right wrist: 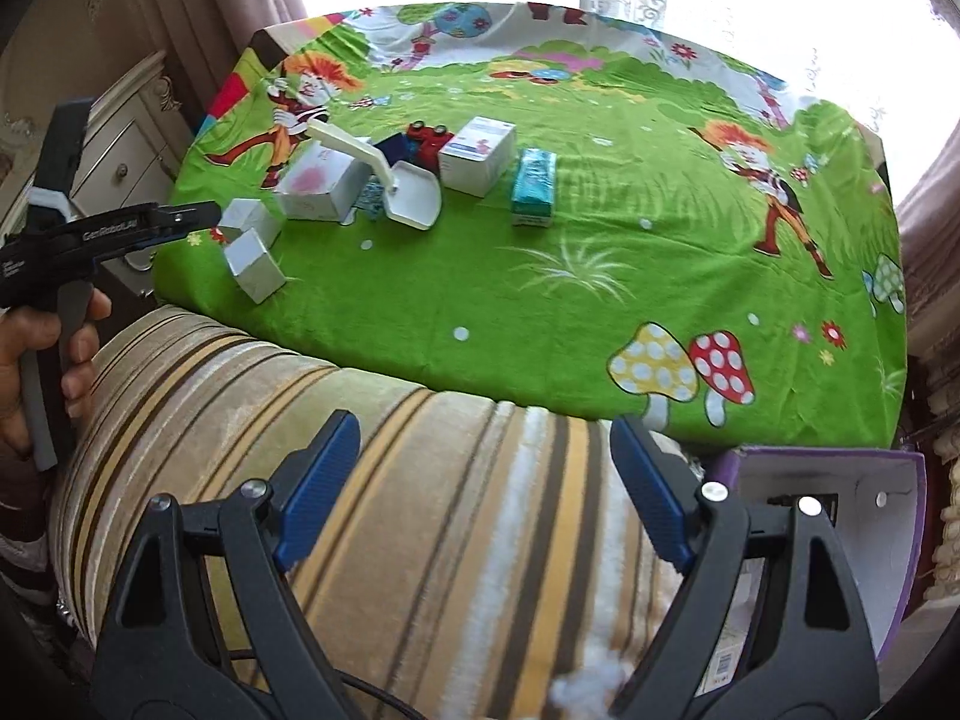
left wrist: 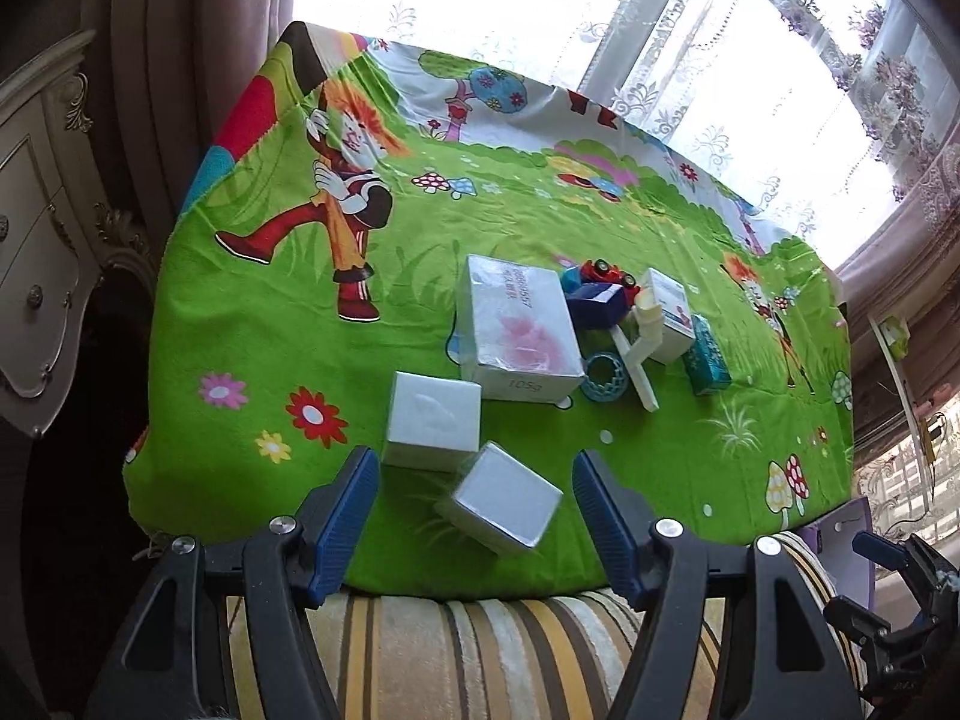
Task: Organize rigid objects
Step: 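Grasp the white cube box with the left tool while the right tool grasps the silver box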
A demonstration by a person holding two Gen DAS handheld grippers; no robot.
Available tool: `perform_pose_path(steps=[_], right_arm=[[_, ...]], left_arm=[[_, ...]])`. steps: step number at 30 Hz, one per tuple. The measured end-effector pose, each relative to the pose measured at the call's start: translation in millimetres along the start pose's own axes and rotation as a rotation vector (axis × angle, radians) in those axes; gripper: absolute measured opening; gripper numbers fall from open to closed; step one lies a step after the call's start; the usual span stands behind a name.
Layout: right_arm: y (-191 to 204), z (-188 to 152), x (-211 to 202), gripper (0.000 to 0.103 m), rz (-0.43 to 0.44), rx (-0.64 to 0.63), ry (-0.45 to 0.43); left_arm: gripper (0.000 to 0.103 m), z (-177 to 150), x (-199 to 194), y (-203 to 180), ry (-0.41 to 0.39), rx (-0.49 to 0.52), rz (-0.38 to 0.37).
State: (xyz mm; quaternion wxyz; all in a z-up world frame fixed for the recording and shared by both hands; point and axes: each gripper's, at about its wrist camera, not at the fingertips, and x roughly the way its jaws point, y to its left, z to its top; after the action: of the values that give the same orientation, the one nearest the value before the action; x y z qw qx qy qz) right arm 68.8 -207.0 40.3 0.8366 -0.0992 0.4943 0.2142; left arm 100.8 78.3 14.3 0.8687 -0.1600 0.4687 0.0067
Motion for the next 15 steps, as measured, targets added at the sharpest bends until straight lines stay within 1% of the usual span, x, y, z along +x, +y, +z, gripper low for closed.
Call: perform_pose_path(steps=[2, 7, 12, 13, 14, 15], right_arm=[[16.4, 9.8, 5.6, 0.087, 0.021, -0.033, 0.003], [56.5, 30.7, 22.6, 0.087, 0.072, -0.122, 0.019], [86.6, 47.7, 45.7, 0.087, 0.118, -0.179, 0.058], [92.5, 50.3, 50.4, 0.087, 0.125, -0.194, 0.068], [98.7, 53.1, 55.1, 0.087, 0.13, -0.209, 0.075], [104.1, 55.5, 60.2, 0.087, 0.134, -0.224, 0.082]], left_arm=[[0.068, 5.9, 7.6, 2.1, 0.017, 0.009, 0.011], [0.068, 17.4, 26.1, 10.0, 0.059, -0.009, 0.042], [0.067, 23.2, 41.3, 15.7, 0.081, -0.015, 0.049], [0.065, 23.2, 43.2, 16.0, 0.083, -0.013, 0.048], [0.056, 22.7, 45.2, 17.2, 0.085, -0.014, 0.047], [0.052, 21.9, 47.1, 18.3, 0.091, -0.017, 0.041]])
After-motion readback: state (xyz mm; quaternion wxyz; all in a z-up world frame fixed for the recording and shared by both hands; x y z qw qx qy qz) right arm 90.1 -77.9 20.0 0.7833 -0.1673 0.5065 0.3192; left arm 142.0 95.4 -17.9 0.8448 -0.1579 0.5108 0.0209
